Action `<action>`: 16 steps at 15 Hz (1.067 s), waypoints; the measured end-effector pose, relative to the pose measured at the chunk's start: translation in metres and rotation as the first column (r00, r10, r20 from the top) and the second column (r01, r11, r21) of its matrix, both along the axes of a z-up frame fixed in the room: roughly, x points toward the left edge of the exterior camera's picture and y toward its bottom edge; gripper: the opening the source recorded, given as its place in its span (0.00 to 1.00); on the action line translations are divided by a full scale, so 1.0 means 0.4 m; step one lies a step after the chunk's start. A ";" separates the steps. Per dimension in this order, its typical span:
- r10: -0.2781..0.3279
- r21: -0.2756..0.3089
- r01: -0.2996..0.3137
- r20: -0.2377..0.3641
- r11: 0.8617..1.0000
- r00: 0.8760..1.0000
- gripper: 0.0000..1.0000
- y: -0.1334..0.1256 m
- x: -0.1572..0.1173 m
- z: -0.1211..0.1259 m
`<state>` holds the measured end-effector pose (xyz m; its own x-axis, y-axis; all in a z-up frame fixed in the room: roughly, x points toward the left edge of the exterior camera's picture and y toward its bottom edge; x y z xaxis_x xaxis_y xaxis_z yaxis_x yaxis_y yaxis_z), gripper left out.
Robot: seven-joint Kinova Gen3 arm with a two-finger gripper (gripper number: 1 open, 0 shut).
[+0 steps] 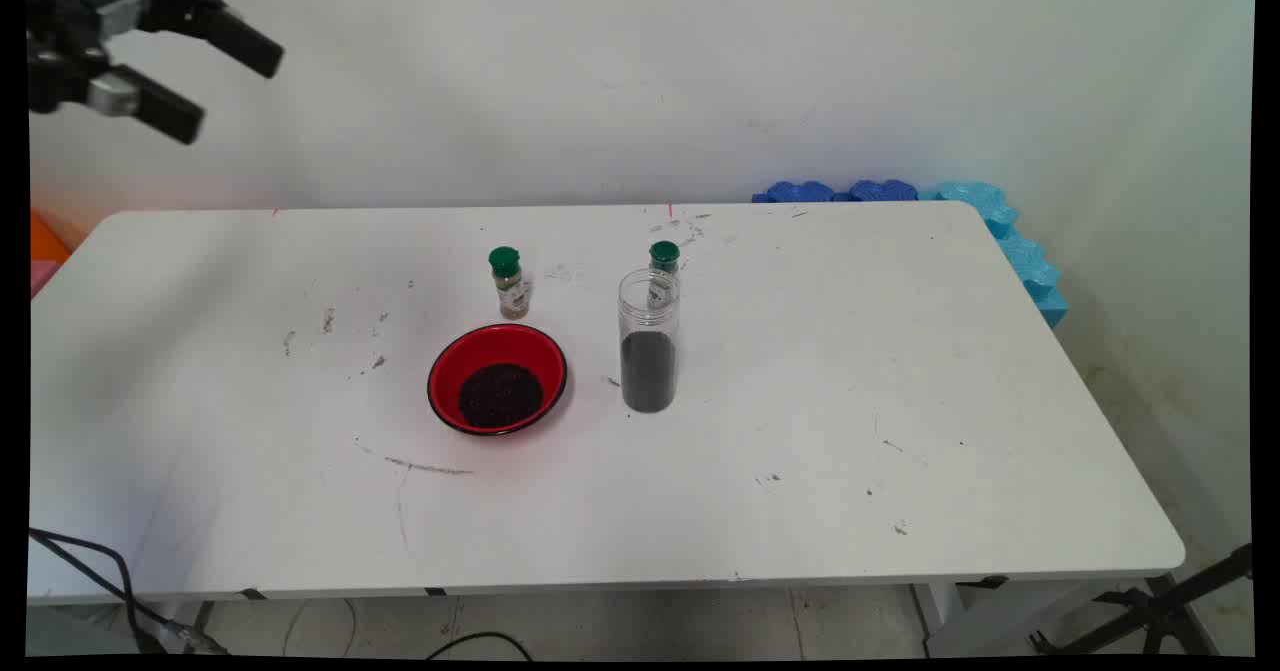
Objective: Pick up the black seasoning powder from the table
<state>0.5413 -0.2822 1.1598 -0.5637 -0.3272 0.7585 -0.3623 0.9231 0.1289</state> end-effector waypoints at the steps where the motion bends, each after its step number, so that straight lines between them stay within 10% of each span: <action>1: 0.020 0.000 -0.020 -0.006 1.000 1.000 1.00 -0.002 -0.013 -0.009; 16: 0.308 -0.052 -0.306 0.033 0.950 0.951 1.00 -0.043 -0.267 -0.365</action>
<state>0.4344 -0.2993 1.0139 -0.4719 -0.4552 0.7551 -0.6335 0.7707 0.0687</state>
